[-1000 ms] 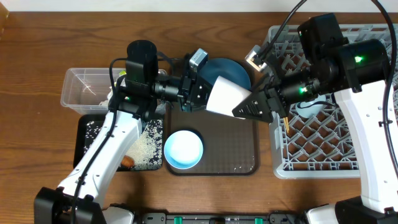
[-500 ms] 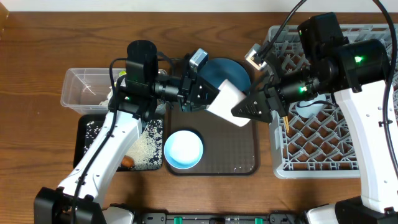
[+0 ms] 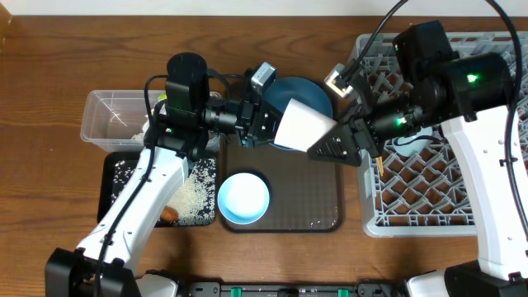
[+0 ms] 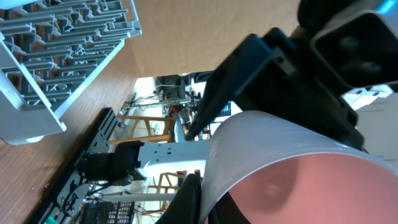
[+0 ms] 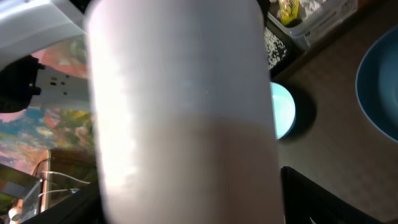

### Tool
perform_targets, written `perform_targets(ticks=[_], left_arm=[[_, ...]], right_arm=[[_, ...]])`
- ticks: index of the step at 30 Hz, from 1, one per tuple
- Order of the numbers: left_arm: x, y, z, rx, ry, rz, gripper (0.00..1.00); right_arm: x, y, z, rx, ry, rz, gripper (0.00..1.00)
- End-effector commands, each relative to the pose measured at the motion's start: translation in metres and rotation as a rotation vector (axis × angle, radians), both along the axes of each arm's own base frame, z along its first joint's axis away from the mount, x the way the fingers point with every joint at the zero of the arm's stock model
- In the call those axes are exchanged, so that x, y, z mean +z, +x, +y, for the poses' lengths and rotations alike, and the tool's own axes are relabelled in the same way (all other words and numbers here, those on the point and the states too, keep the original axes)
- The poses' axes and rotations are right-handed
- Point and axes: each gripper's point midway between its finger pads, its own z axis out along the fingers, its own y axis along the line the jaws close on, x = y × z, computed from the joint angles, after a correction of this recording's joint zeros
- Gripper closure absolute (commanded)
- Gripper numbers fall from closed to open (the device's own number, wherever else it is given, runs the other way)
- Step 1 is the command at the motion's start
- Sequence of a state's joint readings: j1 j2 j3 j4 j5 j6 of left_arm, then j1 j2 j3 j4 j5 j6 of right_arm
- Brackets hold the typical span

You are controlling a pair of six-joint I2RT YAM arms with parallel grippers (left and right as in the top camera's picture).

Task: Sort waste into correct bins and load items into the dishwasher rack
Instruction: 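Grasp the pink cup with the right gripper while the left holds it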

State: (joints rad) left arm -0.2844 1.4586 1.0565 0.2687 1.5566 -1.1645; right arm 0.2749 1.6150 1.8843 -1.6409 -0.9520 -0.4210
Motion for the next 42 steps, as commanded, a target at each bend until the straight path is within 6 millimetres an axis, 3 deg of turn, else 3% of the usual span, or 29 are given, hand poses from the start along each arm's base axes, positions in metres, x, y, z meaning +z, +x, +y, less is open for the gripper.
perform_targets(ticks=[1, 7, 14, 18, 21, 25, 29, 42], left_arm=[[-0.002, 0.0, 0.0, 0.006, 0.001, -0.001, 0.94], [-0.002, 0.0, 0.001, 0.005, 0.001, -0.001, 0.94], [-0.001, 0.0, 0.001, 0.002, 0.0, -0.001, 0.92], [-0.002, 0.0, 0.001, 0.002, -0.001, -0.004, 0.92], [-0.001, -0.001, 0.001, -0.002, -0.002, -0.008, 0.85], [-0.001, -0.001, 0.001, -0.006, -0.018, -0.074, 0.85], [-0.001, -0.001, 0.001, -0.005, -0.02, -0.086, 0.85], [-0.002, -0.002, 0.001, -0.008, -0.036, -0.159, 0.85]], right_arm=[[-0.004, -0.005, 0.007, 0.032, 0.0, 0.005, 0.25], [0.004, -0.001, 0.013, 0.041, 0.054, -0.024, 0.42], [0.005, 0.002, 0.013, 0.037, 0.058, -0.035, 0.48], [0.005, 0.003, 0.014, 0.038, 0.061, -0.044, 0.51], [0.006, 0.004, 0.014, 0.038, 0.063, -0.052, 0.5], [0.006, 0.005, 0.014, 0.036, 0.063, -0.052, 0.51], [0.006, 0.005, 0.014, 0.036, 0.063, -0.053, 0.59], [0.006, 0.009, 0.01, 0.021, 0.064, -0.057, 0.6]])
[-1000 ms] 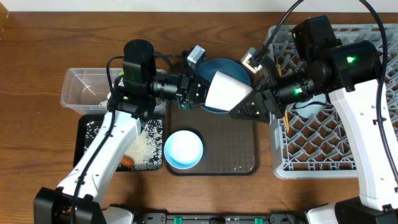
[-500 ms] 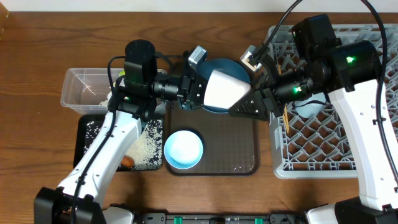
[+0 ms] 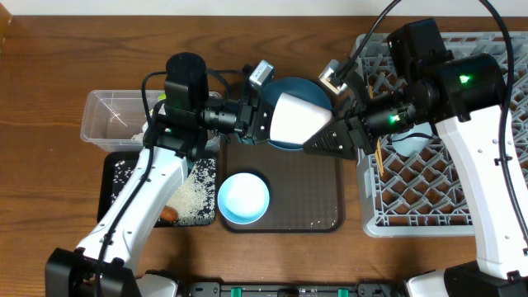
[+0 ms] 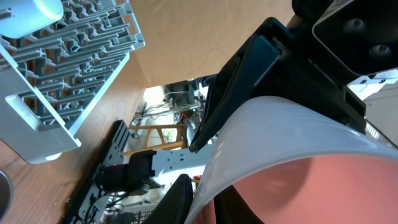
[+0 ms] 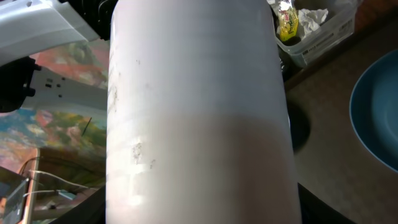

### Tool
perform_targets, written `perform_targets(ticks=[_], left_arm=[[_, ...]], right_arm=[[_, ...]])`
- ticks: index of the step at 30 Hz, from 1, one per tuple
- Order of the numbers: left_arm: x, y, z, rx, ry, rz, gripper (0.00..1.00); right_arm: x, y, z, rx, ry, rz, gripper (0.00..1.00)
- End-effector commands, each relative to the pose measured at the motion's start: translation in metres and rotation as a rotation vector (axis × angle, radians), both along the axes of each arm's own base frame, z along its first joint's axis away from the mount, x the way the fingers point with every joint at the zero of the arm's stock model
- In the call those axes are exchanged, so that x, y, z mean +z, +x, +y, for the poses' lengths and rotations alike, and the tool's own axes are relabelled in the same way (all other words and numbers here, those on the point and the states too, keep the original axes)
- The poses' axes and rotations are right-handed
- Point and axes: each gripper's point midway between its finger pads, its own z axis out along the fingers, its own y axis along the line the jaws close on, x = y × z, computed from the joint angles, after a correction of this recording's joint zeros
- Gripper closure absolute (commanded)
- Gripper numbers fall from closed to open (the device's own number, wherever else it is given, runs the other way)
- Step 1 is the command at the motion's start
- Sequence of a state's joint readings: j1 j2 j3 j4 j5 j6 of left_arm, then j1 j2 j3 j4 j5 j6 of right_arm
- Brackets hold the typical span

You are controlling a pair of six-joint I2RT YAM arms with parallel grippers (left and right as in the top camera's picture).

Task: Sort waste into correct bins and load items into the dishwasher rack
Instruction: 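Grasp the pink cup with the right gripper while the left holds it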

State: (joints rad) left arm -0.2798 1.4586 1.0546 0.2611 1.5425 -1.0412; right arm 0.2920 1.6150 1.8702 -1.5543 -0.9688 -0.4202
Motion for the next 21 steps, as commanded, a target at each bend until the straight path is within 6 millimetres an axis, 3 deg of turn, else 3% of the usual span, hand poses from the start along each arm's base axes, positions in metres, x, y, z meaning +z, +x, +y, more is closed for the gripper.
perform_targets(ticks=[1, 21], left_arm=[[-0.0007, -0.0049, 0.0001, -0.024, -0.017, -0.056, 0.85], [-0.0044, -0.0037, -0.0001, -0.014, -0.012, -0.064, 0.83]], right_arm=[[0.0037, 0.0005, 0.0007, 0.0, 0.028, 0.008, 0.62], [0.004, 0.0022, -0.0003, -0.005, 0.029, 0.003, 0.67]])
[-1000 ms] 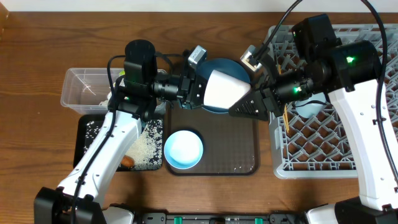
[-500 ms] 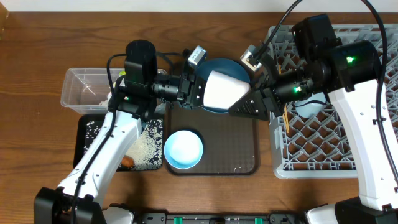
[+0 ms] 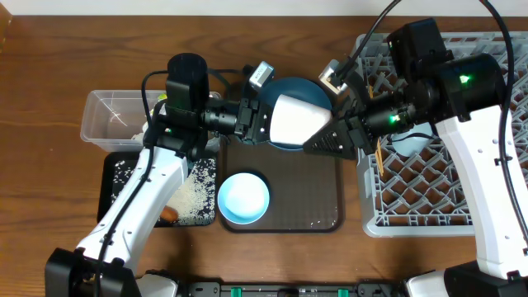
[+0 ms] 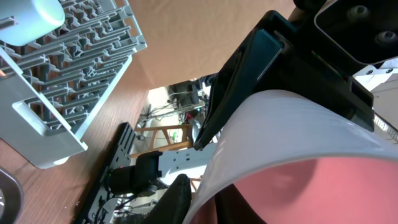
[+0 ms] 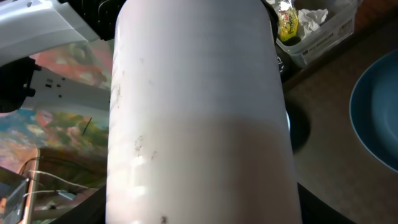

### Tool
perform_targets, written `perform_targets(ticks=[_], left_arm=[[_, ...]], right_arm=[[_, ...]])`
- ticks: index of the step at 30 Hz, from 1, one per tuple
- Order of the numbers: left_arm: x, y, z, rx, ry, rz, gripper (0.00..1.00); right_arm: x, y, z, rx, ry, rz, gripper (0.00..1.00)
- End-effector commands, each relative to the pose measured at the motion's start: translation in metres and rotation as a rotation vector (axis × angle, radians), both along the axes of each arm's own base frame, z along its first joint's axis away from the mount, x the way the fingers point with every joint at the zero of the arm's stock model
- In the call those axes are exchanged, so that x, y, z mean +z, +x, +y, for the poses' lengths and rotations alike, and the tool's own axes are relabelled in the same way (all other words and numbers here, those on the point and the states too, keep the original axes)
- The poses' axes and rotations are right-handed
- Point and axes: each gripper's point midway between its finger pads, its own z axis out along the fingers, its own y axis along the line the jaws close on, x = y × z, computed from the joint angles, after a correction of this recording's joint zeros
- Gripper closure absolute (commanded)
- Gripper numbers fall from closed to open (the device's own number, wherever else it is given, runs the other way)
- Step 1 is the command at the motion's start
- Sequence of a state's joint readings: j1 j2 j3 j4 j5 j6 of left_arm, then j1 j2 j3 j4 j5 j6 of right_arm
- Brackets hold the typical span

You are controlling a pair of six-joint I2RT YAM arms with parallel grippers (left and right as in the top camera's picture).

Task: Sort waste into correct bins and load items into the dishwasher rack
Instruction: 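Grasp the pink cup with the right gripper while the left holds it, then release the left gripper and carry the pink cup into the rack with right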

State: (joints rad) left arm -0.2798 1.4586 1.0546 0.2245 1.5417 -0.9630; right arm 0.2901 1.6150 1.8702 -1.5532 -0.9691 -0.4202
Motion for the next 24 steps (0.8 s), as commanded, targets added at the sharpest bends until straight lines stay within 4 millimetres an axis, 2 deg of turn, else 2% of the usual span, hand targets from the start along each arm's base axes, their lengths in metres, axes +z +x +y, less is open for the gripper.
perform_targets(ticks=[1, 4, 6, 14, 19, 22, 24], left_arm=[[-0.001, -0.003, 0.0, -0.013, -0.007, -0.023, 0.83], [-0.002, 0.001, -0.001, 0.01, -0.001, -0.027, 0.83], [-0.004, 0.007, 0.0, 0.044, 0.007, -0.031, 0.78], [-0.012, 0.055, 0.017, 0.294, 0.061, -0.047, 0.74], [-0.018, 0.076, 0.032, 0.406, 0.09, -0.041, 0.72], [-0.028, 0.082, 0.038, 0.451, 0.127, -0.037, 0.72], [-0.044, 0.085, 0.042, 0.486, 0.184, -0.018, 0.72]], right_arm=[[0.004, 0.002, 0.0, -0.003, 0.029, 0.002, 0.67], [0.004, 0.004, -0.001, -0.01, 0.03, 0.001, 0.67], [0.004, 0.005, -0.004, -0.018, 0.03, 0.0, 0.67], [0.003, 0.009, -0.012, -0.048, 0.018, 0.013, 0.68], [-0.007, 0.012, -0.021, -0.074, -0.044, 0.017, 0.69], [-0.013, 0.015, -0.029, -0.115, -0.088, 0.039, 0.69], [-0.022, 0.023, -0.042, -0.201, -0.162, 0.081, 0.71]])
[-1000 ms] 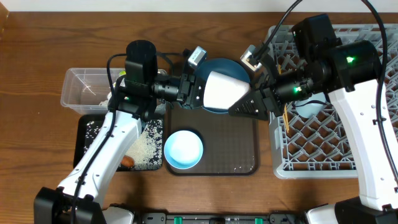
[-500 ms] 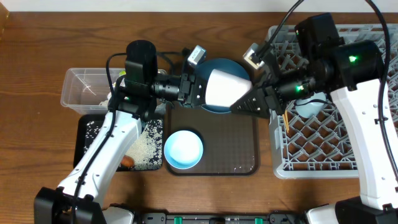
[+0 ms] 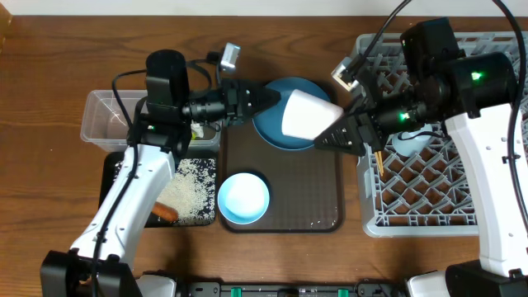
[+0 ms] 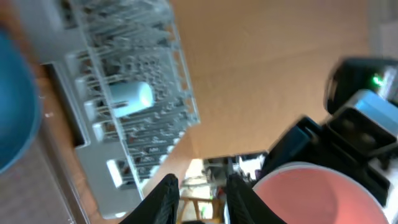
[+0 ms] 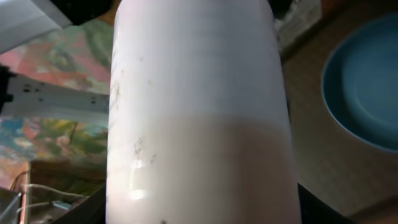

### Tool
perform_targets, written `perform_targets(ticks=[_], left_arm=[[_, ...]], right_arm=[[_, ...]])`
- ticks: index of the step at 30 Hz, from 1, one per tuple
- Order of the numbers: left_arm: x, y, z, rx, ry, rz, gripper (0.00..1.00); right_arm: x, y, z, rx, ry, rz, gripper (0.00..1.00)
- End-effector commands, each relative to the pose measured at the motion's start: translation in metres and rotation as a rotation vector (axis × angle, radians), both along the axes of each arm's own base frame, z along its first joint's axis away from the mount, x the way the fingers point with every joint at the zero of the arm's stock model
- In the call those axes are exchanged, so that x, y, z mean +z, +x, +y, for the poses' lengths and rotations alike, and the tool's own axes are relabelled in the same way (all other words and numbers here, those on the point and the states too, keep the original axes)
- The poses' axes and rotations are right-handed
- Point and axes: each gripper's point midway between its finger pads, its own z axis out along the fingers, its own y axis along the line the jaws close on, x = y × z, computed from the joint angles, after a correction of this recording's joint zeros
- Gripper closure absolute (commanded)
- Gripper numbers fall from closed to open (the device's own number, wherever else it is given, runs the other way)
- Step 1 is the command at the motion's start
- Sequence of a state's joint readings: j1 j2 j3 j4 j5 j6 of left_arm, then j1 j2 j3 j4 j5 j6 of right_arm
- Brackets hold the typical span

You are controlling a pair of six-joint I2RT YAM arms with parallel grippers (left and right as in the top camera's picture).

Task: Sort waste into correct bins and load items into the dishwasher rack
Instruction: 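Release the left gripper and carry the pink cup into the rack with right, then lower the pink cup into the rack with the right gripper and release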

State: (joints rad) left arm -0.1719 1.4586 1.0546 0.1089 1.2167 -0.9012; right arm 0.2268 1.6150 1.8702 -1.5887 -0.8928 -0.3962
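A white cup with a pink inside hangs on its side above the blue plate, and my right gripper is shut on its base end. The cup's wall fills the right wrist view and hides the fingers. My left gripper stands open just left of the cup's mouth, apart from it. In the left wrist view its fingers are spread with nothing between them, and the cup's mouth lies beyond. The dishwasher rack stands at the right.
A light blue bowl sits on the brown tray. A clear bin with wrappers and a black bin with rice and food scraps stand at the left. Another white cup lies in the rack.
My left gripper has let go of the cup's rim and now stands open a little to the left of it. The right gripper still holds the cup, now slightly further right.
Both grippers held the cup between them over the tray, the left on its rim and the right on its base end. They stayed so above the blue plate at the two later moments. Now only the right gripper holds it.
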Motion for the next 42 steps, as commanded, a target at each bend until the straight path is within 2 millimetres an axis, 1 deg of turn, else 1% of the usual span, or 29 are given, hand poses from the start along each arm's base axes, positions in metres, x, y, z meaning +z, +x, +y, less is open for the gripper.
perform_targets(ticks=[1, 3, 4, 7, 10, 13, 14, 17, 20, 23, 25, 26, 27, 28, 29, 33, 37, 42], left_arm=[[-0.022, 0.012, 0.009, 0.086, 0.091, -0.023, 0.71], [-0.038, 0.012, 0.014, 0.116, 0.15, 0.011, 0.7], [-0.048, 0.012, 0.017, 0.135, 0.188, 0.032, 0.7], [-0.073, 0.01, 0.028, 0.184, 0.291, 0.085, 0.69], [-0.092, 0.008, 0.038, 0.225, 0.372, 0.141, 0.65], [-0.104, 0.003, 0.044, 0.247, 0.419, 0.196, 0.62], [-0.106, 0.001, 0.045, 0.246, 0.426, 0.212, 0.6], [-0.111, -0.006, 0.046, 0.238, 0.439, 0.253, 0.59], [-0.117, -0.014, 0.047, 0.229, 0.453, 0.299, 0.53], [-0.12, -0.018, 0.048, 0.224, 0.46, 0.322, 0.5], [-0.12, -0.018, 0.048, 0.224, 0.461, 0.324, 0.49], [-0.12, -0.018, 0.048, 0.224, 0.461, 0.324, 0.48], [-0.12, -0.018, 0.048, 0.224, 0.46, 0.324, 0.45], [-0.12, -0.018, 0.048, 0.224, 0.461, 0.324, 0.39], [-0.12, -0.018, 0.048, 0.224, 0.46, 0.324, 0.3], [-0.12, -0.018, 0.048, 0.224, 0.46, 0.324, 0.15], [-0.12, -0.018, 0.048, 0.224, 0.46, 0.324, 0.11], [-0.12, -0.018, 0.048, 0.224, 0.46, 0.324, 0.07]], right_arm=[[-0.014, 0.014, -0.024, -0.139, -0.11, 0.06, 0.72], [-0.026, 0.021, -0.041, -0.241, -0.2, 0.101, 0.73], [-0.034, 0.026, -0.056, -0.316, -0.271, 0.126, 0.75], [-0.049, 0.031, -0.09, -0.466, -0.423, 0.174, 0.76], [-0.058, 0.027, -0.119, -0.572, -0.545, 0.222, 0.74], [-0.063, 0.022, -0.137, -0.647, -0.617, 0.264, 0.74], [-0.063, 0.022, -0.14, -0.66, -0.62, 0.269, 0.75], [-0.063, 0.023, -0.142, -0.683, -0.617, 0.282, 0.78], [-0.063, 0.023, -0.142, -0.691, -0.616, 0.288, 0.82], [-0.064, 0.022, -0.142, -0.704, -0.615, 0.3, 0.84], [-0.066, 0.017, -0.143, -0.702, -0.618, 0.308, 0.84], [-0.068, 0.013, -0.143, -0.703, -0.622, 0.318, 0.84], [-0.071, 0.007, -0.143, -0.707, -0.626, 0.333, 0.84], [-0.075, 0.0, -0.144, -0.709, -0.631, 0.351, 0.84], [-0.078, -0.006, -0.144, -0.707, -0.637, 0.366, 0.84], [-0.098, -0.034, -0.148, -0.713, -0.68, 0.44, 0.83], [-0.115, -0.055, -0.155, -0.727, -0.734, 0.505, 0.82], [-0.13, -0.068, -0.157, -0.725, -0.771, 0.571, 0.82]])
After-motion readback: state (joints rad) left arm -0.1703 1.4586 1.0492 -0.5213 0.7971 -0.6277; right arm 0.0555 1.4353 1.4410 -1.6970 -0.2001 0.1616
